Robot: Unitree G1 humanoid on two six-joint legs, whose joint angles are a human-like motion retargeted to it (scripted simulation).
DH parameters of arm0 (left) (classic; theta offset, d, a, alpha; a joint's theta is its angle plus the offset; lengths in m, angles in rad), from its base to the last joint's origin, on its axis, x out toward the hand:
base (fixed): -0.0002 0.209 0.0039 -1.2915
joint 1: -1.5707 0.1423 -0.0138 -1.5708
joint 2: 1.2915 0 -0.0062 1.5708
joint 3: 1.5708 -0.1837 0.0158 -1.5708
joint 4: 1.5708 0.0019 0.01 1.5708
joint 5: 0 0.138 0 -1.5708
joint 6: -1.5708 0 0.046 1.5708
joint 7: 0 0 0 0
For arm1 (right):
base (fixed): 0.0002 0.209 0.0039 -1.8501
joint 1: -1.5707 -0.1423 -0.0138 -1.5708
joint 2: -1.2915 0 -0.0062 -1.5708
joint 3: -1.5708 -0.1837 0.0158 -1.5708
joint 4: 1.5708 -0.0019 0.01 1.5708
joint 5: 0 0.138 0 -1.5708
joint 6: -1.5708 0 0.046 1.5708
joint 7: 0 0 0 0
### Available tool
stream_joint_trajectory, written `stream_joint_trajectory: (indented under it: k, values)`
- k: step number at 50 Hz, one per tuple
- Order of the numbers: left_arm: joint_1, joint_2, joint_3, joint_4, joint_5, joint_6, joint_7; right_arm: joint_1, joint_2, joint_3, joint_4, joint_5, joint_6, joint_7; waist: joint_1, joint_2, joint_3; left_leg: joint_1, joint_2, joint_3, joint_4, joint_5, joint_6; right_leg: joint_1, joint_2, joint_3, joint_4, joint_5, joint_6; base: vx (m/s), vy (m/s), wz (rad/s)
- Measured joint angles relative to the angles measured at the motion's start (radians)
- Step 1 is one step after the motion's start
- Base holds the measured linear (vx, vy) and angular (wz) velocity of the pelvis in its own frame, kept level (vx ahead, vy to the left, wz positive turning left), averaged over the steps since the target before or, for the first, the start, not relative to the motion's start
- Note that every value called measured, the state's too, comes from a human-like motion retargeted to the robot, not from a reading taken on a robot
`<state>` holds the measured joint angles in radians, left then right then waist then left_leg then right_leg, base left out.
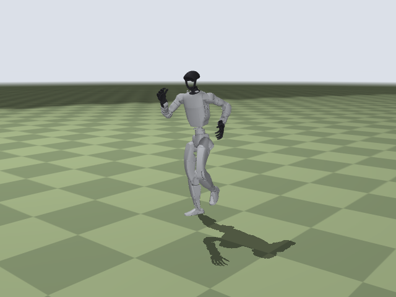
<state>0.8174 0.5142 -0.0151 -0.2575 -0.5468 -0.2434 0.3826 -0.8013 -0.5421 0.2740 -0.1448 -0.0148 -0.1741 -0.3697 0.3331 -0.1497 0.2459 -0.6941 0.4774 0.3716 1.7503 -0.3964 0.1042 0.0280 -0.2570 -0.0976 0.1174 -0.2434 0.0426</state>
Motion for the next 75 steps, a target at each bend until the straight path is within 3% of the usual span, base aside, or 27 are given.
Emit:
stream_joint_trajectory:
  k: [3, 8, 13, 18, 22, 24, 28, 32, 36, 40, 42, 45, 48, 50, 55, 60, 64, 68, 70, 73, 75]
  values:
    - [-0.003, 0.007, -0.002, -0.021, 0.042, -0.017, 0.039, -0.146, 0.037, 0.074, 0.017, -0.012, 0.014, -0.048, 0.036, -0.036, -0.015, -0.013, 0.012, -0.019, 0.078, 0.037, -0.053, 0.015, -0.005, 0.04, -0.047, -0.002, -0.001, 0.06, -0.04, -0.88]
    - [-0.302, -0.07, 0.022, 0.038, 0.087, -0.004, 0.012, -0.153, 0.119, 0.069, 0.017, 0.062, -0.017, -0.031, -0.026, -0.049, -0.085, 0.048, -0.132, -0.075, -0.09, 0.08, -0.113, 0.022, -0.002, 0.031, -0.066, -0.025, 0.008, 0.02, 0.07, 0.01]
    - [-0.846, -0.145, -0.002, 0.12, 0.109, -0.008, 0.007, 0.177, 0.134, 0.026, 0.005, 0.093, -0.063, -0.003, -0.129, -0.004, -0.132, 0.328, -0.286, -0.073, -0.744, 0.155, -0.116, 0.016, 0.035, -0.029, -0.01, -0.04, 0.047, 0.0, 0.15, 0.56]
    - [-1.384, -0.161, -0.055, 0.112, 0.195, -0.034, 0.07, 0.626, 0.059, 0.005, 0.06, 0.065, -0.081, -0.004, -0.357, 0.115, -0.137, 0.685, -0.343, -0.008, -1.492, -0.024, -0.068, -0.114, 0.09, -0.131, 0.263, 0.014, 0.088, -0.07, 0.24, 1.07]
    - [-1.696, -0.077, -0.091, 0.023, 0.325, -0.035, 0.112, 1.01, -0.033, -0.094, 0.036, 0.167, -0.099, 0.057, -0.572, 0.233, -0.063, 0.797, -0.275, -0.08, -1.764, 0.051, -0.142, -0.376, 0.057, -0.235, 0.802, 0.166, 0.125, -0.08, 0.2, 1.13]
    - [-1.838, 0.002, -0.137, -0.015, 0.353, -0.034, 0.121, 1.155, -0.067, -0.152, 0.035, 0.18, -0.099, 0.08, -0.647, 0.264, -0.001, 0.808, -0.241, -0.11, -1.805, 0.071, -0.161, -0.487, 0.011, -0.272, 1.029, 0.098, 0.098, -0.12, 0.16, 0.94]
    - [-2.037, 0.112, -0.243, -0.031, 0.348, -0.014, 0.096, 1.373, -0.041, -0.264, 0.015, 0.215, -0.1, 0.114, -0.687, 0.276, 0.094, 0.762, -0.222, -0.169, -1.766, 0.082, -0.126, -0.638, -0.072, -0.297, 1.318, -0.086, 0.046, -0.15, 0.1, 0.56]
    - [-2.009, 0.106, -0.324, -0.021, 0.323, -0.001, 0.072, 1.445, 0.033, -0.285, -0.023, 0.33, -0.109, 0.114, -0.621, 0.28, 0.082, 0.724, -0.232, -0.172, -1.752, 0.087, -0.1, -0.721, -0.057, -0.275, 1.389, -0.073, 0.058, -0.07, 0.01, -0.07]
    - [-1.733, 0.043, -0.312, -0.01, 0.276, -0.007, -0.002, 1.322, 0.041, -0.228, -0.011, 0.295, -0.097, 0.106, -0.577, 0.266, 0.02, 0.711, -0.263, -0.156, -1.772, 0.079, -0.113, -0.663, -0.034, -0.266, 1.262, -0.031, 0.061, 0.01, -0.03, 0.01]
    - [-1.268, -0.034, -0.226, 0.079, 0.253, -0.016, -0.059, 1.037, 0.057, -0.187, 0.032, -0.013, -0.062, 0.108, -0.547, 0.22, -0.008, 0.71, -0.33, -0.146, -1.733, 0.064, -0.111, -0.413, -0.008, -0.276, 0.84, 0.118, 0.048, 0.07, -0.13, 0.04]
    - [-1.003, -0.065, -0.19, 0.144, 0.18, -0.031, -0.114, 0.895, 0.109, -0.197, 0.045, -0.134, -0.052, 0.111, -0.51, 0.176, -0.032, 0.663, -0.365, -0.134, -1.607, 0.027, -0.109, -0.251, 0.018, -0.263, 0.564, 0.046, 0.066, 0.05, -0.23, -0.24]
    - [-0.711, -0.06, -0.151, 0.231, 0.177, 0.025, -0.17, 0.656, 0.211, -0.209, 0.038, -0.129, -0.021, 0.034, -0.347, 0.093, -0.037, 0.54, -0.407, -0.061, -1.371, 0.066, -0.008, -0.077, 0.034, -0.22, 0.162, -0.105, 0.028, -0.11, -0.26, -1.02]
    - [-0.446, -0.011, -0.099, 0.207, 0.118, 0.063, -0.201, 0.466, 0.215, -0.203, -0.025, -0.05, -0.017, -0.04, -0.148, 0.049, -0.008, 0.307, -0.301, 0.051, -0.842, 0.12, 0.02, -0.007, 0.006, -0.169, -0.012, -0.069, 0.016, -0.08, -0.17, -1.26]
    - [-0.287, 0.024, -0.019, 0.161, 0.066, 0.043, -0.181, 0.33, 0.15, -0.178, -0.07, 0.049, -0.027, -0.012, -0.033, 0.046, 0.029, 0.194, -0.211, 0.102, -0.554, 0.083, 0.046, 0.016, -0.008, -0.126, -0.073, -0.031, 0.042, -0.06, -0.12, -1.39]
    - [-0.015, -0.012, 0.114, 0.08, -0.069, 0.035, -0.234, 0.024, 0.022, -0.069, -0.122, 0.22, -0.042, 0.028, 0.133, 0.034, 0.044, 0.047, -0.047, 0.149, -0.111, -0.012, 0.005, -0.017, -0.015, -0.015, -0.098, 0.008, 0.051, -0.06, -0.12, -1.12]
    - [-0.073, -0.025, 0.064, 0.082, -0.025, 0.008, -0.135, -0.106, 0.058, 0.032, -0.152, 0.202, -0.05, -0.019, 0.116, 0.001, 0.019, 0.013, -0.066, 0.082, -0.001, -0.033, 0.006, -0.042, -0.015, 0.009, -0.087, 0.011, 0.039, -0.02, -0.03, -0.14]
    - [-0.345, -0.069, -0.034, 0.136, 0.091, -0.004, -0.039, -0.023, 0.118, 0.059, -0.139, 0.213, -0.057, 0.023, -0.003, -0.012, -0.04, 0.096, -0.146, 0.054, -0.164, 0.017, 0.009, -0.039, 0.002, -0.047, -0.091, -0.007, 0.05, -0.02, 0.01, 0.61]
    - [-0.714, -0.121, -0.111, 0.18, 0.082, 0.014, -0.063, 0.256, 0.129, 0.075, -0.082, 0.19, -0.051, 0.067, -0.096, 0.01, -0.097, 0.316, -0.33, -0.007, -0.658, 0.174, -0.071, -0.036, 0.027, -0.082, -0.055, -0.027, 0.066, 0.02, 0.1, 0.46]
    - [-0.908, -0.135, -0.134, 0.175, 0.043, 0.025, -0.096, 0.432, 0.099, 0.073, -0.039, 0.107, -0.036, 0.064, -0.148, 0.038, -0.124, 0.479, -0.392, -0.023, -0.98, 0.13, -0.092, -0.044, 0.053, -0.108, -0.019, -0.031, 0.085, 0.02, 0.14, 0.64]
    - [-1.193, -0.153, -0.165, 0.143, 0.053, -0.003, -0.124, 0.708, 0.019, 0.031, -0.001, -0.029, -0.044, 0.087, -0.298, 0.107, -0.151, 0.689, -0.416, -0.025, -1.381, -0.066, -0.095, -0.087, 0.088, -0.2, 0.095, -0.007, 0.122, -0.06, 0.18, 1.37]
    - [-1.363, -0.163, -0.176, 0.113, 0.101, -0.055, -0.127, 0.909, -0.03, -0.029, -0.005, -0.05, -0.079, 0.144, -0.424, 0.176, -0.132, 0.805, -0.398, -0.074, -1.612, -0.059, -0.088, -0.146, 0.098, -0.275, 0.282, 0.056, 0.149, -0.08, 0.19, 1.64]
